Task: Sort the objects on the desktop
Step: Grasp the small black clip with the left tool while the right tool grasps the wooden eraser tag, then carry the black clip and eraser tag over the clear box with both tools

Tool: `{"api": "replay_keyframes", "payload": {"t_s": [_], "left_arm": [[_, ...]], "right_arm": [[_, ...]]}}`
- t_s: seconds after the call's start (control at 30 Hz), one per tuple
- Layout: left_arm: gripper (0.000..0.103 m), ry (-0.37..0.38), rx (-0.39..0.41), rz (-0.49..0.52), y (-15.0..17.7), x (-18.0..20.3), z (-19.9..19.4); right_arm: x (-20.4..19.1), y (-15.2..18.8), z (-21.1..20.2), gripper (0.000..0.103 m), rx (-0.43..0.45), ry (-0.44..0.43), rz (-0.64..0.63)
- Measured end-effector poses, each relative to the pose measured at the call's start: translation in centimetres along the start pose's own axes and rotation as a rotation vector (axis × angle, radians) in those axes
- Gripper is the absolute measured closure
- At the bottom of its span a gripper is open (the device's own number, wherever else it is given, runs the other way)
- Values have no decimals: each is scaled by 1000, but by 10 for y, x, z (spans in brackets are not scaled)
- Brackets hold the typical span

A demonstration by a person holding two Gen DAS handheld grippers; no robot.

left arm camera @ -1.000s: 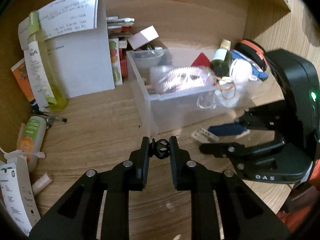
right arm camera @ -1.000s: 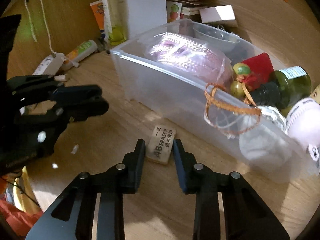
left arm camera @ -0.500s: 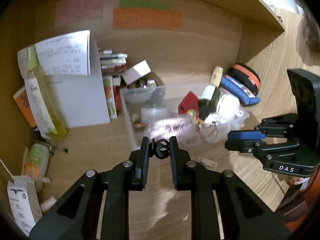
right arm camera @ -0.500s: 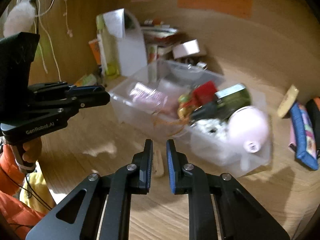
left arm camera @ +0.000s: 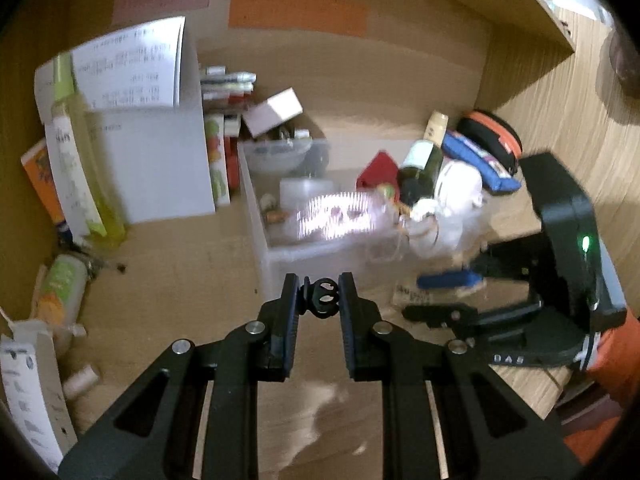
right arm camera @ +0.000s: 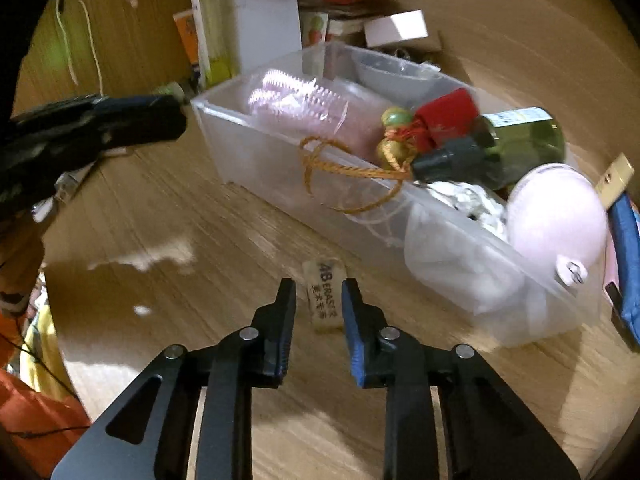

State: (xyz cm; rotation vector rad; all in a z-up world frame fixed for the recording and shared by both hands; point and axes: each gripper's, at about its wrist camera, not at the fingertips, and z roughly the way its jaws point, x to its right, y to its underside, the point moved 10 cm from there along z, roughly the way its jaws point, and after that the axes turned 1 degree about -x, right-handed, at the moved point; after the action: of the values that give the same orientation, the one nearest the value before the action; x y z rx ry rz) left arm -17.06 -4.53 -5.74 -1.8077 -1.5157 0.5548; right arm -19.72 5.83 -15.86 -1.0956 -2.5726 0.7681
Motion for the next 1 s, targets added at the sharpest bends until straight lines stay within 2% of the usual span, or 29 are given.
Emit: {"api": "replay_keyframes", "payload": {"t_s": [0.07,0.27,0.33,0.43,0.67,0.83,1.0], "left_arm": [[84,9,-14,-8,7,0,2],[84,30,-17,-24,12,2,4],[84,36,-11,-23,10,5,3],[84,46,-1,-17,6,9,1],[84,70,61,10,-24,25,-8],[84,76,100,30,-52,35,-9],[84,79,131,45,-76,43,-6]], "right_arm": [[-1,-5,2,68,9,14,-16],[3,-5,15,68,-16,21,-10],[3,-4,14,79,-20,20,-8],[-1,-3,5,81,-4,13,-11],[-5,-19,-49,81,133,-48,12],[9,-37,-86,81,222,-17,29],[33,-52,-101,81,267,39,49]]}}
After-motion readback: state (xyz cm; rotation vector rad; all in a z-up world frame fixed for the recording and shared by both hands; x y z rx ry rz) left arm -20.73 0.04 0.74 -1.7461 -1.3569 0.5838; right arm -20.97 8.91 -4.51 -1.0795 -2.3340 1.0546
